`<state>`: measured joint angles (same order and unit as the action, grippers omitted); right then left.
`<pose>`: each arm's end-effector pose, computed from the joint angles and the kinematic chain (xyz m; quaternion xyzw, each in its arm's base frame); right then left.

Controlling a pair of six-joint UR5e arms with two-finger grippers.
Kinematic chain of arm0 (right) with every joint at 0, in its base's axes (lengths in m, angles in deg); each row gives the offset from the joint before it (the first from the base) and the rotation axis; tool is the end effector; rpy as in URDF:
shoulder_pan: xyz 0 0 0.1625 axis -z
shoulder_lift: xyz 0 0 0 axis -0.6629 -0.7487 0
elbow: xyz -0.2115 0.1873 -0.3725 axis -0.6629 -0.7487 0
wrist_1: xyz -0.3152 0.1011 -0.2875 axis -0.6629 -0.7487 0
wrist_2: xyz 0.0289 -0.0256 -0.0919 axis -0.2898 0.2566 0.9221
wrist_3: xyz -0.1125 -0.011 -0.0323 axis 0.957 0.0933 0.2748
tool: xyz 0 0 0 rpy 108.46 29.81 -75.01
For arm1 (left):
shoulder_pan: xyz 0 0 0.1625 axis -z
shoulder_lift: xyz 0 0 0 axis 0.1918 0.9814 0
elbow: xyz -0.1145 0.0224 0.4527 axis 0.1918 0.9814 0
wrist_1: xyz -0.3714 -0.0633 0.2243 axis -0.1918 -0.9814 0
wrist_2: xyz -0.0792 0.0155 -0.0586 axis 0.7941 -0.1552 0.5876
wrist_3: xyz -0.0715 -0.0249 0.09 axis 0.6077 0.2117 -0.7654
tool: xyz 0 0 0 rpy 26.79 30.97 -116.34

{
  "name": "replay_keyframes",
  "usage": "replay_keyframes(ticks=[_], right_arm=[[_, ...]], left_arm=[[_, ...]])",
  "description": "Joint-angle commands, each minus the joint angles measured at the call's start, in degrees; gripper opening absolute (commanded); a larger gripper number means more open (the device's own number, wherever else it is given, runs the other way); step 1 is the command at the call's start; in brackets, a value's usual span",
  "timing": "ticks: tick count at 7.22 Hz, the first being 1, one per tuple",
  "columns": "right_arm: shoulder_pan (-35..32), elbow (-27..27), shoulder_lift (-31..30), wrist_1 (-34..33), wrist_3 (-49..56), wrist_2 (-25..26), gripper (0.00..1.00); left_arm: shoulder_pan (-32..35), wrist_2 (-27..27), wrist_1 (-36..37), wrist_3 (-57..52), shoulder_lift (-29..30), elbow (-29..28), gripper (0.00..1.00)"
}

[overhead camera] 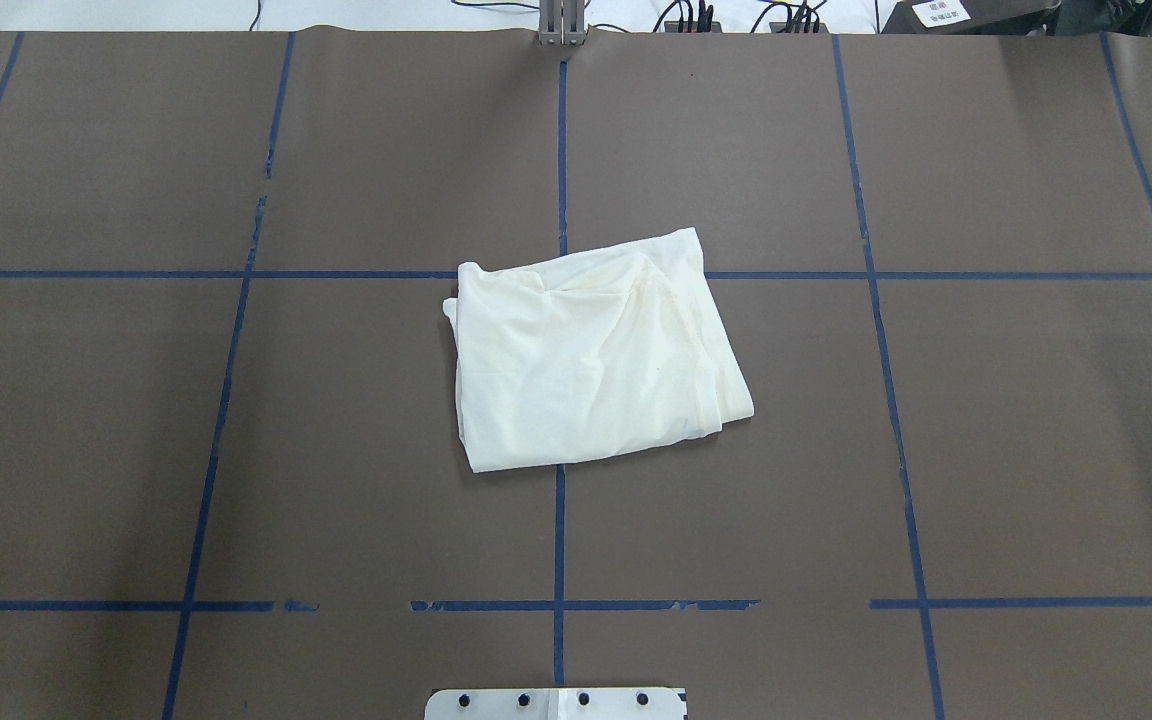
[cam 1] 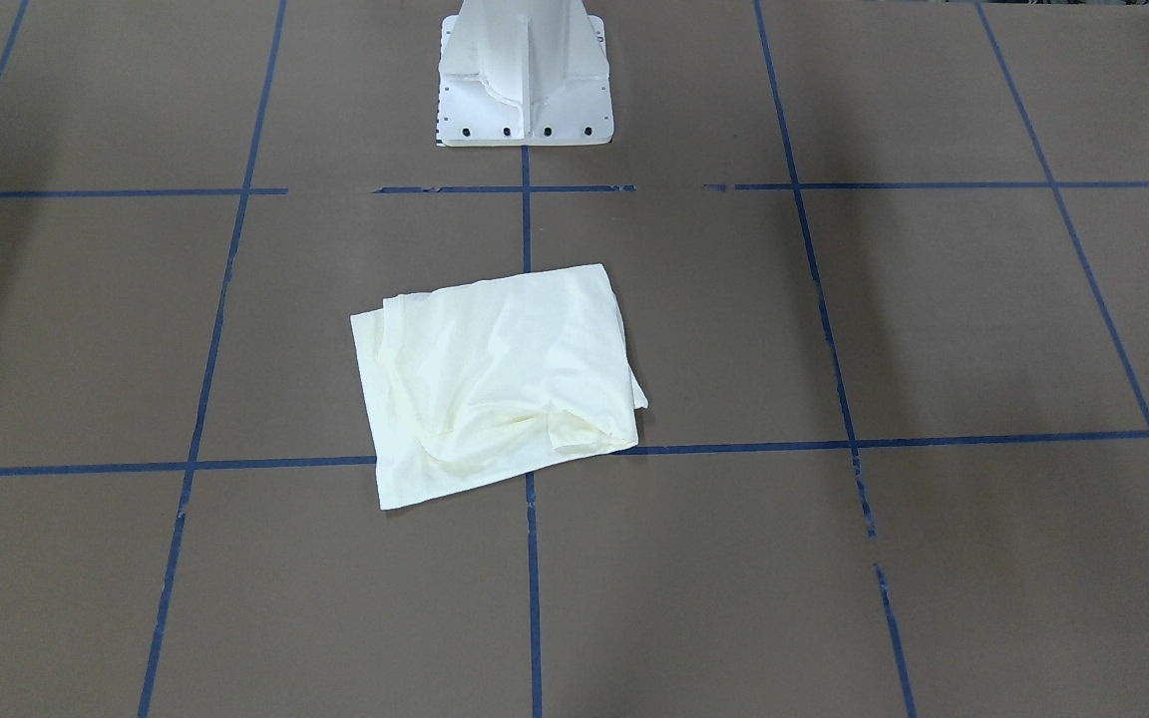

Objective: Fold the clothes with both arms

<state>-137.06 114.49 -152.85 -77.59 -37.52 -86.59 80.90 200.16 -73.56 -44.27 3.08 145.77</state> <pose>0.0960 -0.4220 0.6785 0.0228 -0.3570 -0.0271 0.9334 -0.0740 -0.4325 0.6907 0.1021 0.3223 0.1274 0.9324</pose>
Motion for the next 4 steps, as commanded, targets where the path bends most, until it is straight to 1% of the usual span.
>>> replay_keyframes(ticks=[1, 3, 4], right_arm=[[0.1, -0.1, 0.0, -0.1, -0.2, 0.1, 1.0], [0.1, -0.1, 0.0, -0.5, -0.3, 0.2, 1.0], [0.4, -0.1, 0.0, -0.7, -0.4, 1.4, 1.0]], left_arm=[[0.1, 4.6, 5.3, 4.6, -0.1, 0.3, 1.0], [0.0, 5.3, 5.6, 5.2, -0.1, 0.9, 1.0], [0.0, 5.5, 5.1, 4.8, -0.1, 0.9, 1.0]])
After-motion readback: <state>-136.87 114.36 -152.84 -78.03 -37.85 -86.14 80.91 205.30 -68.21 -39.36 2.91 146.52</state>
